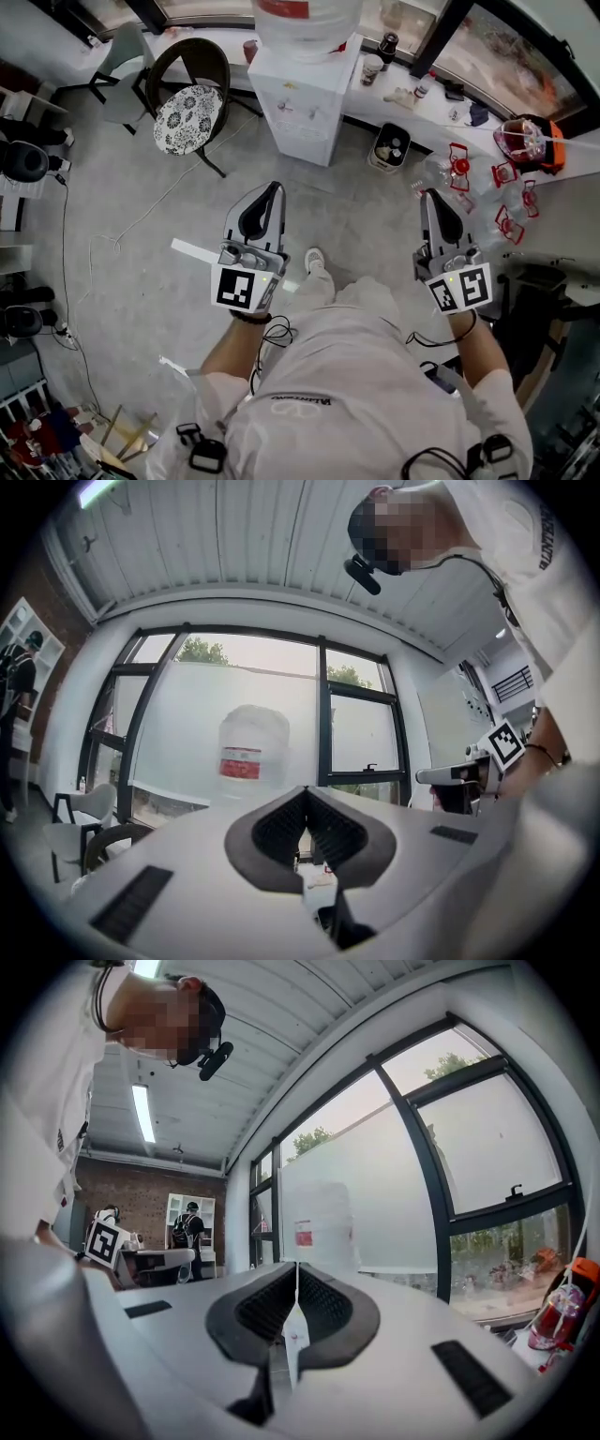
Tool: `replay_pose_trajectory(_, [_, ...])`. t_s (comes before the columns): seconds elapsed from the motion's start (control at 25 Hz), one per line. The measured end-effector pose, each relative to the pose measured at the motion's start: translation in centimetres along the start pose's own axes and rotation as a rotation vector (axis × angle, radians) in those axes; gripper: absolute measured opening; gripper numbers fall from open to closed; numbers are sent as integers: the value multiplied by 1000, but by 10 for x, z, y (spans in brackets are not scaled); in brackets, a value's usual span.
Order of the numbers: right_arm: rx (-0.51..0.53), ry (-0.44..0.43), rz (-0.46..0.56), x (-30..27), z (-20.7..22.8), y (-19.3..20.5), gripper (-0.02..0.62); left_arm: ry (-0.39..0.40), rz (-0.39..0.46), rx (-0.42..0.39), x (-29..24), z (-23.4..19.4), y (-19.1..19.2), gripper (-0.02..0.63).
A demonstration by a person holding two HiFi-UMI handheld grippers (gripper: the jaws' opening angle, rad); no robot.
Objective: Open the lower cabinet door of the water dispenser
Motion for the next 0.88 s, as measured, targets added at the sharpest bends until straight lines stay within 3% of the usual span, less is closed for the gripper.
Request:
replay_pose_trajectory(0.24, [-10,-49,-7,-42,15,18,17,21,-34,19,-34,3,21,3])
replay_pose_trajectory(0.56, [-62,-104,-5,-95,47,71,17,-63,-69,25,-69,-1,79,3])
replay_pose_trajectory(0.72, [-76,-161,-8,-109,55,137,17,-63,-68,-15,-80,0,150,3])
replay_pose_trajectory(0.88, [-81,-201,-40,-122,71,234,17,-72,-62,-7,-100,0,248,3])
Point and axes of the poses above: the fingertips, and each gripper's own axes: x backward along the fingers, z to its right, y out of its underside, the point moved 3 cm from there along x, backward along the fingers, and after that the axes turned 9 degrees about -y, right-handed, at the moved point
